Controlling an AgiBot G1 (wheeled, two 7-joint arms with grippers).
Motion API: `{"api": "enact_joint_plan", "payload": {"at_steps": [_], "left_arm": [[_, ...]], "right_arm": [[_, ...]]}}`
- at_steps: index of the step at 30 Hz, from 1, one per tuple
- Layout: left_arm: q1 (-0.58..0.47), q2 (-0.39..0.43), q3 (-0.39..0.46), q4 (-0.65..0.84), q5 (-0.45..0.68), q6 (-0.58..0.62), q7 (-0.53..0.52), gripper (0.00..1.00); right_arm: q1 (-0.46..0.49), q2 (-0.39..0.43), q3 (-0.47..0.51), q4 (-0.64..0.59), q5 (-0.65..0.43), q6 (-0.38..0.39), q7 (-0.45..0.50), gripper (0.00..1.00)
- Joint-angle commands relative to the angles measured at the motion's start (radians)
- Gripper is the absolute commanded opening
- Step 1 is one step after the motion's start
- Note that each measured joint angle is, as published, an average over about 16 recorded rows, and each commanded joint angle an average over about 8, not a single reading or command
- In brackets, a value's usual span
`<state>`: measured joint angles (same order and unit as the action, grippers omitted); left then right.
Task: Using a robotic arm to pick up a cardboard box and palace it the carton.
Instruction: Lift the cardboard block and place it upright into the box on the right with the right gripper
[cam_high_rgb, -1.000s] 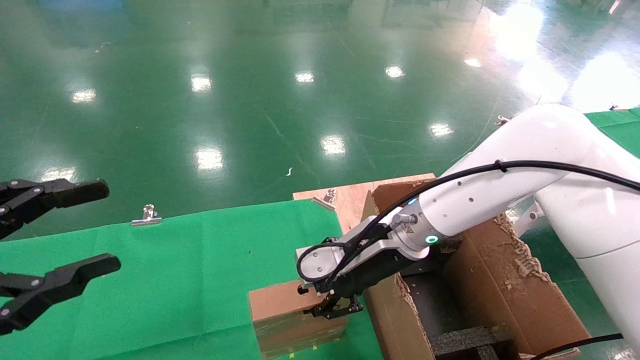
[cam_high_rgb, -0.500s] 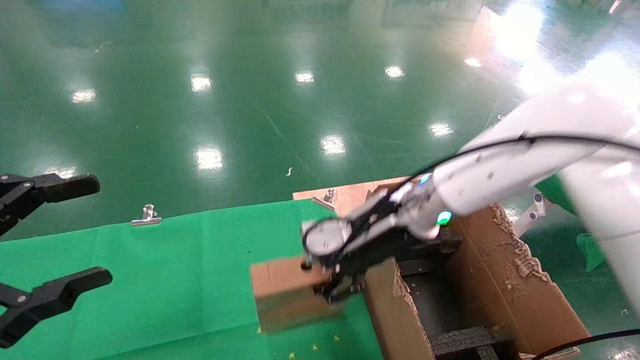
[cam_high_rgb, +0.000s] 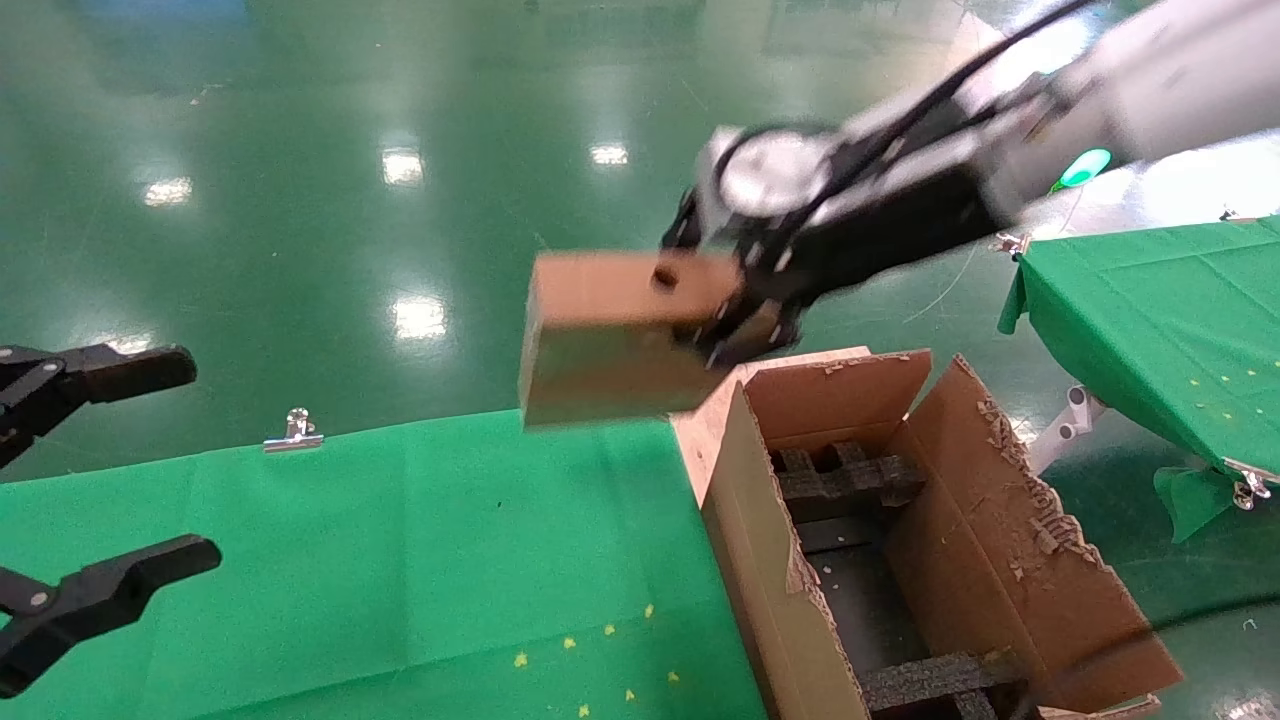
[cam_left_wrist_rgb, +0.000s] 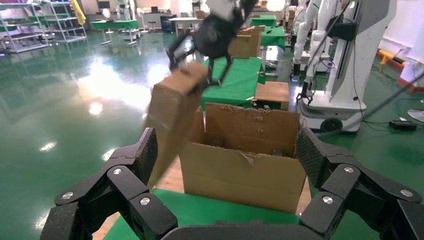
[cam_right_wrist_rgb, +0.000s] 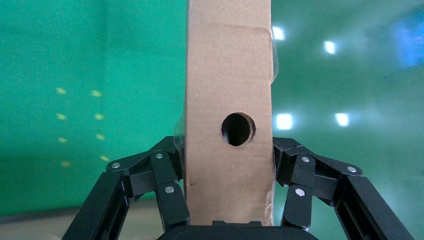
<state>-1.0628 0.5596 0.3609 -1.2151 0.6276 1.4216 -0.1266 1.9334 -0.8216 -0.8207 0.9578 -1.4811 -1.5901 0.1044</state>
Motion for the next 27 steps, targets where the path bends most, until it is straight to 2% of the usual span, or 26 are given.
{"api": "enact_joint_plan", "payload": {"at_steps": [1, 11, 17, 27], "left_arm": [[0.000, 0.000, 0.000, 0.000, 0.000, 0.000, 0.000, 1.00], [0.000, 0.000, 0.000, 0.000, 0.000, 0.000, 0.000, 1.00], [0.000, 0.000, 0.000, 0.000, 0.000, 0.000, 0.000, 1.00], [0.000, 0.000, 0.000, 0.000, 0.000, 0.000, 0.000, 1.00]], "right_arm": [[0.052, 0.009, -0.023, -0.037, 0.018, -0.001, -0.025, 0.00], [0.133, 0.081, -0.138, -0.142, 0.082, 0.003, -0.064, 0.00], [0.179, 0.185, -0.195, -0.140, 0.085, 0.004, -0.041, 0.00], [0.226, 0.367, -0.294, -0.093, 0.032, 0.009, 0.017, 0.00]]}}
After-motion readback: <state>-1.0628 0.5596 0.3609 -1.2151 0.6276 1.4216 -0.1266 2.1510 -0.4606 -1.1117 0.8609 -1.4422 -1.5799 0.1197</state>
